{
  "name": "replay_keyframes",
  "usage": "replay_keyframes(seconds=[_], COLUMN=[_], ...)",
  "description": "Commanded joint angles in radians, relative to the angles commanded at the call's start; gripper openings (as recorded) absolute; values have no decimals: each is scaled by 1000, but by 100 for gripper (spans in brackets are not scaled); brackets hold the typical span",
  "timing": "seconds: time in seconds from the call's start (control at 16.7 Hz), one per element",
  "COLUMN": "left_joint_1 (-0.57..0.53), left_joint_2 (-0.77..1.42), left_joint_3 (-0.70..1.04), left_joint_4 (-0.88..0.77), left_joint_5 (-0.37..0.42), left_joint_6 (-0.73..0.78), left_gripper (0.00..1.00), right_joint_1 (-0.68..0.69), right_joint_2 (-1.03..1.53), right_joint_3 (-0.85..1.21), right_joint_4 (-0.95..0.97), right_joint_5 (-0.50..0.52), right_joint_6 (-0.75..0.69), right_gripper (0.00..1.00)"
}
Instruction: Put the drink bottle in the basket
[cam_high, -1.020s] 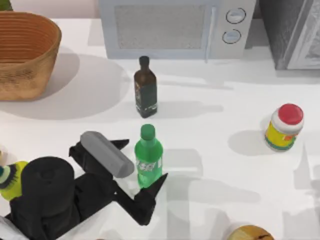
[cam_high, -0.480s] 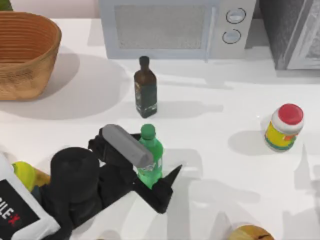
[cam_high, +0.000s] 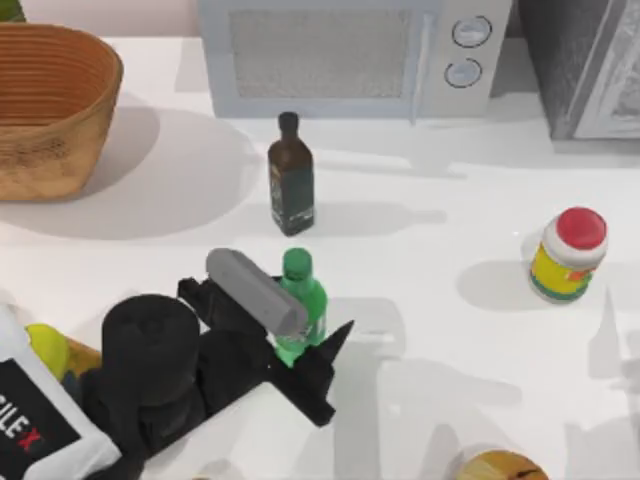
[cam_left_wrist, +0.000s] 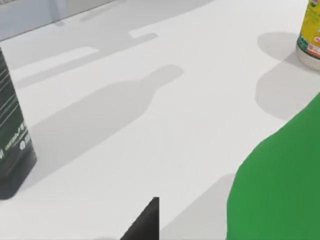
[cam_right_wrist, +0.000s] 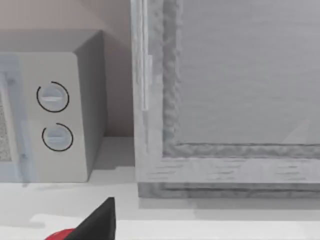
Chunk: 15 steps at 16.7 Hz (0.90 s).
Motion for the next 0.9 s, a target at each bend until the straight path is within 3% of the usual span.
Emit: replay_keyframes(seconds=[0.42,0.9], left_joint_1=[0,0], left_joint_2=[0,0], left_joint_3=[0,0], left_joint_4=[0,0], left_joint_5=[0,0], left_joint_6=[0,0], left_gripper=[2,0], right_joint_1=[0,0], right_joint_2=[0,0], right_joint_3=[0,0], right_joint_4=[0,0], right_joint_5=[0,0], right_joint_6=[0,0], right_gripper=[100,100])
